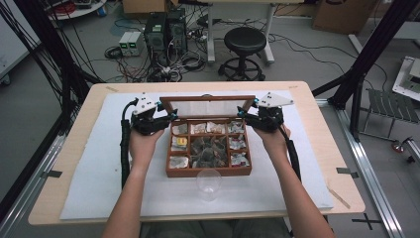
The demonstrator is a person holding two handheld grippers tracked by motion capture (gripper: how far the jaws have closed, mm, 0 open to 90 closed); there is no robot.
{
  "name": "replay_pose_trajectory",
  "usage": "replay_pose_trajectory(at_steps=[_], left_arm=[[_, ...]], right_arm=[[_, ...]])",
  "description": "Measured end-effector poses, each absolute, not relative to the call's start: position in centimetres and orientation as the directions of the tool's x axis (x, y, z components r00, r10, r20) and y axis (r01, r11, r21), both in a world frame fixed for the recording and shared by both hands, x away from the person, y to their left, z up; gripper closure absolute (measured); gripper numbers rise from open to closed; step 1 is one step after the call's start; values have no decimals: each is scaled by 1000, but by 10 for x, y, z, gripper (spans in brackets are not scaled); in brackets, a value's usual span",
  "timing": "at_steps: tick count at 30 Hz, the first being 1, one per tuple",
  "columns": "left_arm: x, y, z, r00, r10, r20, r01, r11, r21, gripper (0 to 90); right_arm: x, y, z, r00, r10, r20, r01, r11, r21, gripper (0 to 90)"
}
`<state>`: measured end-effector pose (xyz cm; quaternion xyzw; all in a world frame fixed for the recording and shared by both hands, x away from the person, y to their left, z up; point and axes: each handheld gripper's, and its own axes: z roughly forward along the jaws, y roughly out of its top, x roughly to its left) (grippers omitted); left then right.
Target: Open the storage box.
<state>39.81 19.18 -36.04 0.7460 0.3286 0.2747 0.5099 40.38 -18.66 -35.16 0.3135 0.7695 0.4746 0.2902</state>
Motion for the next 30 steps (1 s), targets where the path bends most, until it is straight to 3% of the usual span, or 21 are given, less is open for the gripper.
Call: replay_pose_trajectory(at_steps=[30], left_arm=[[433, 191, -392, 607, 794, 34, 252, -233, 939, 562]], right_arm=[[442, -180, -385, -595, 795, -120, 278, 343, 897, 551]])
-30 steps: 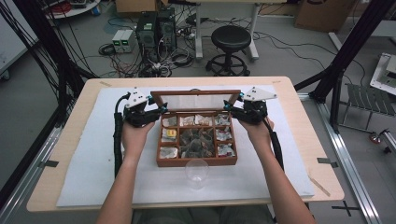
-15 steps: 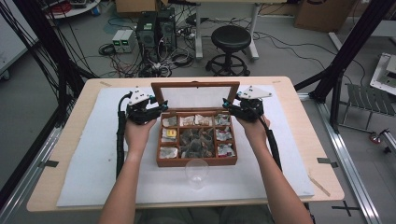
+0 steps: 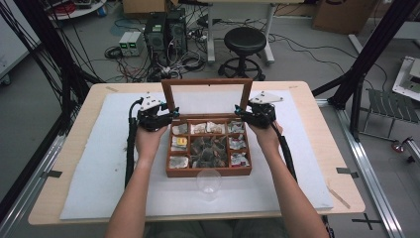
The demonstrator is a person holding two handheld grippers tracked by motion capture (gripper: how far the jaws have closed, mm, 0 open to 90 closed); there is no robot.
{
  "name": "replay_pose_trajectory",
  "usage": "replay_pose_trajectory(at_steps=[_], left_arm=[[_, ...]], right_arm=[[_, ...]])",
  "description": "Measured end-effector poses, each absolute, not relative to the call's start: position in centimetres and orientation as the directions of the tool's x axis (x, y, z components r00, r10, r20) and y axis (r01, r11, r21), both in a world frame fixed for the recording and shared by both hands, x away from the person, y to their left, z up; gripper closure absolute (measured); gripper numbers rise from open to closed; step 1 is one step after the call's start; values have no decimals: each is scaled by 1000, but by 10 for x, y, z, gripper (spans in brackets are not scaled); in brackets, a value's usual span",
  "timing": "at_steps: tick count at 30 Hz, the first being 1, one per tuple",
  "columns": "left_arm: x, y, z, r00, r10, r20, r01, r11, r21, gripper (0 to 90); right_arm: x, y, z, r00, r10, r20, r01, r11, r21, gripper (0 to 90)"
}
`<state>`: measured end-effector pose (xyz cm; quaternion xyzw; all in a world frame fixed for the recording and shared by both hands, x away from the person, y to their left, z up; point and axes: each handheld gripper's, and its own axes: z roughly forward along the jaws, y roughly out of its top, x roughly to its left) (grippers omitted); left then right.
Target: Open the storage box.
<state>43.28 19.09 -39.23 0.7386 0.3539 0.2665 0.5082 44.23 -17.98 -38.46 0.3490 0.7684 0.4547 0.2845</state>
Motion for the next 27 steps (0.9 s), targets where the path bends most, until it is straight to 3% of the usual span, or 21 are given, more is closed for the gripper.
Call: replay_pose_trajectory(at_steps=[27], left_arm=[[447, 190, -413, 601, 799, 13, 312, -249, 917, 551]], right_arm=[[460, -177, -410, -588, 803, -96, 372, 375, 849, 541]])
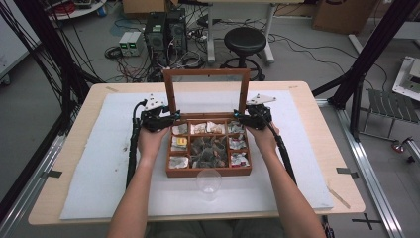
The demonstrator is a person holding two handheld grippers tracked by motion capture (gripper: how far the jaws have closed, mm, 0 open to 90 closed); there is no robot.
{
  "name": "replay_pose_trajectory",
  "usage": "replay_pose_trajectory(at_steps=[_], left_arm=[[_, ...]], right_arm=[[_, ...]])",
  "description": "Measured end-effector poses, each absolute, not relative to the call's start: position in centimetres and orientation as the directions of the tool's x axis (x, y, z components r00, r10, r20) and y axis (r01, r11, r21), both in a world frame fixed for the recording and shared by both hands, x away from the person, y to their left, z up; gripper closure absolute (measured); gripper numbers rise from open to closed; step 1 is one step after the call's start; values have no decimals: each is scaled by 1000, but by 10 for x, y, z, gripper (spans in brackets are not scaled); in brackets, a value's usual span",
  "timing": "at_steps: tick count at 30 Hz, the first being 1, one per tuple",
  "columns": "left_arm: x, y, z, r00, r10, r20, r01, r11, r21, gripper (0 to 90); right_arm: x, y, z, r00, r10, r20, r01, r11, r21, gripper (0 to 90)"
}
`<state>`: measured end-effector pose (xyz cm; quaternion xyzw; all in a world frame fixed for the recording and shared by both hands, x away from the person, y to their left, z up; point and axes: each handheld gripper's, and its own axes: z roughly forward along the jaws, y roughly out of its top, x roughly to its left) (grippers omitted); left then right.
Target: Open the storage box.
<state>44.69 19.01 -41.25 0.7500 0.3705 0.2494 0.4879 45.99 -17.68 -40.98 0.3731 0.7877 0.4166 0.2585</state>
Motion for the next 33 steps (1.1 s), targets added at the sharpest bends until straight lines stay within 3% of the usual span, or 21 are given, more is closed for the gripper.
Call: replay_pose_trajectory(at_steps=[16, 23, 33], left_arm=[[456, 194, -427, 602, 796, -66, 371, -206, 905, 569], [462, 201, -431, 618, 772, -149, 400, -145, 905, 585], [473, 206, -429, 640, 740, -205, 453, -148, 879, 576]], right_arm=[[467, -181, -417, -596, 802, -32, 418, 345, 841, 544], [473, -188, -420, -618, 784, 46, 453, 308, 837, 556], [485, -195, -420, -646, 751, 137, 507, 288, 812, 564]])
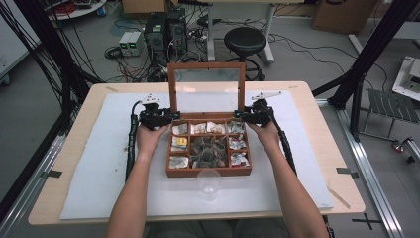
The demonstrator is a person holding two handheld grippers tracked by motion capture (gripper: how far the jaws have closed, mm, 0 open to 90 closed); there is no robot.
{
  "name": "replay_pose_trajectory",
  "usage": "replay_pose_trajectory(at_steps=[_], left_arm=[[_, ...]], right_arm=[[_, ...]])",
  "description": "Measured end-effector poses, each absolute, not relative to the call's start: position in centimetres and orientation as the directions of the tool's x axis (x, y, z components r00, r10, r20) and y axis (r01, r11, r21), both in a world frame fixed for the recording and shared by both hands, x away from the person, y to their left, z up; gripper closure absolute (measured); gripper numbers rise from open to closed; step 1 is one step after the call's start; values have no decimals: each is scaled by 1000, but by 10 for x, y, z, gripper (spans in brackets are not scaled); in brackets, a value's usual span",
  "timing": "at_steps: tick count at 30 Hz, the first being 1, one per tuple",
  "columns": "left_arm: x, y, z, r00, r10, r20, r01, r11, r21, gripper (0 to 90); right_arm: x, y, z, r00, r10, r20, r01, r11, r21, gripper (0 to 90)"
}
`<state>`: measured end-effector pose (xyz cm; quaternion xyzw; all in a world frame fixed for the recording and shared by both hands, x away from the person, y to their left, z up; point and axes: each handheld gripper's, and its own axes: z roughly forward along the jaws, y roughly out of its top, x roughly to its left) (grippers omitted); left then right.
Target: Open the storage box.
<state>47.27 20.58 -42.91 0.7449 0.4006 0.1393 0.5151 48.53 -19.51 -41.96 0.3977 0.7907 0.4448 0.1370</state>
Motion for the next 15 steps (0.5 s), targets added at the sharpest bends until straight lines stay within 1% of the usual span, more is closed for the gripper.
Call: replay_pose_trajectory(at_steps=[3, 7, 10, 15], left_arm=[[474, 208, -431, 639, 733, -233, 467, -129, 875, 575], [475, 207, -433, 633, 733, -248, 476, -116, 872, 565], [476, 208, -435, 622, 733, -276, 494, -94, 864, 544], [477, 208, -436, 609, 734, -300, 511, -75, 856, 542]], right_arm=[[486, -197, -421, -643, 749, 157, 520, 277, 808, 566], [487, -198, -422, -639, 748, 178, 535, 266, 801, 567], [488, -200, -424, -631, 745, 216, 562, 247, 790, 566], [490, -202, -427, -620, 742, 255, 581, 217, 784, 565]])
